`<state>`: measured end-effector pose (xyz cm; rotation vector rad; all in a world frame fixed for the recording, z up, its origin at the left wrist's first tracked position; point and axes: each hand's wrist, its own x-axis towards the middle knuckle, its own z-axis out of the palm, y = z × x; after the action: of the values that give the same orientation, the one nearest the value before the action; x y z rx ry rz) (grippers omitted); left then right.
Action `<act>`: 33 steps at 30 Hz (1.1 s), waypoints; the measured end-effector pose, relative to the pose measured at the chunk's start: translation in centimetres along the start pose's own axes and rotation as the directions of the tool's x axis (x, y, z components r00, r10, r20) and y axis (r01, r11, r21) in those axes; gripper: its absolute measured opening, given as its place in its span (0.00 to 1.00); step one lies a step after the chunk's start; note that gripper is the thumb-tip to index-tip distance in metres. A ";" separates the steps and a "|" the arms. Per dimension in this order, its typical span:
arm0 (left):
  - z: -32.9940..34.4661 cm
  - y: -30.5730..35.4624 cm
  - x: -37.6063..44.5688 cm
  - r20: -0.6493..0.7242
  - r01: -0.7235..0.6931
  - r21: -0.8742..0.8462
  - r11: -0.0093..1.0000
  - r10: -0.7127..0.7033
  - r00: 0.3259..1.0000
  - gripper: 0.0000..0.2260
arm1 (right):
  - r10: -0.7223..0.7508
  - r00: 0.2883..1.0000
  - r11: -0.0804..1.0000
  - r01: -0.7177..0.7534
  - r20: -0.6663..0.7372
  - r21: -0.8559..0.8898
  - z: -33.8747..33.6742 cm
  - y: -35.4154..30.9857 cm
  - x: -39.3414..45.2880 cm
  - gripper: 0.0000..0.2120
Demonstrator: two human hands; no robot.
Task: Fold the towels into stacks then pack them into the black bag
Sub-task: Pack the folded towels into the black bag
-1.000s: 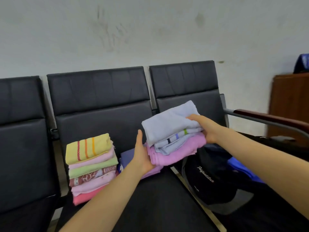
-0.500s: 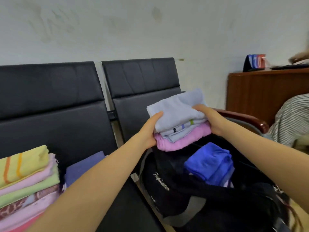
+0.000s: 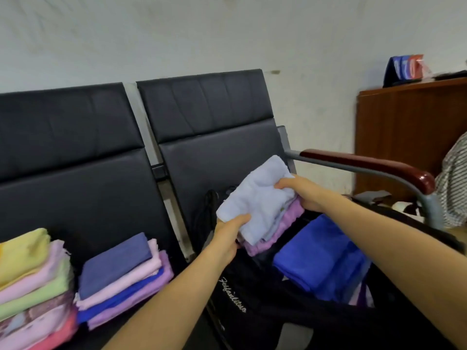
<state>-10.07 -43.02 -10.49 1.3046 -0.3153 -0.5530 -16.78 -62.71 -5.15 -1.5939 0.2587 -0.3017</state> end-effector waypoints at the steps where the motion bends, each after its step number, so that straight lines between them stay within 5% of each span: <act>1: -0.1 -0.6 -0.1 -0.014 0.027 0.057 0.998 -0.026 1.000 0.09 | 0.084 0.996 0.996 -0.084 0.017 -0.004 -0.2 1.2 0.3 0.08; 7: -0.4 -4.8 -1.0 -0.134 0.189 0.165 0.968 -0.168 0.977 0.27 | 0.496 0.865 0.808 -0.427 0.078 -0.406 -1.3 4.7 -1.6 0.08; 11: 0.8 -5.9 -2.1 -0.093 0.292 0.062 0.954 -0.286 0.954 0.24 | 0.597 0.802 0.724 -0.532 0.012 -0.439 -3.9 3.8 -3.4 0.18; 17: 1.6 -6.9 -4.7 -0.025 0.382 0.215 0.899 -0.385 0.922 0.20 | 0.673 0.740 0.671 -0.598 0.019 -0.438 -5.4 4.1 -5.0 0.15; 20: 1.7 -7.1 -4.8 -0.025 0.391 0.183 0.902 -0.393 0.919 0.21 | 0.656 0.755 0.677 -0.593 -0.008 -0.436 -5.0 4.9 -5.3 0.15; 23: 2.1 -7.2 -4.4 -0.089 0.359 0.146 0.922 -0.350 0.933 0.22 | 0.520 0.847 0.674 -0.487 -0.111 -0.555 -4.7 5.7 -5.1 0.17; 28: 2.6 -8.2 -4.2 -0.188 0.121 0.241 0.963 -0.076 0.979 0.20 | 0.318 0.918 0.626 -0.392 -0.237 -0.674 -4.4 6.4 -4.8 0.22; 33: 1.5 -7.5 -4.3 -0.156 0.231 0.325 0.917 -0.189 0.969 0.21 | 0.236 0.941 0.646 -0.339 -0.243 -0.684 -4.3 6.6 -5.2 0.18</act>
<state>-15.97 -43.13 -17.02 1.7168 -0.1731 -0.6144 -22.99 -65.24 -11.78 -2.2777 0.8129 -0.0406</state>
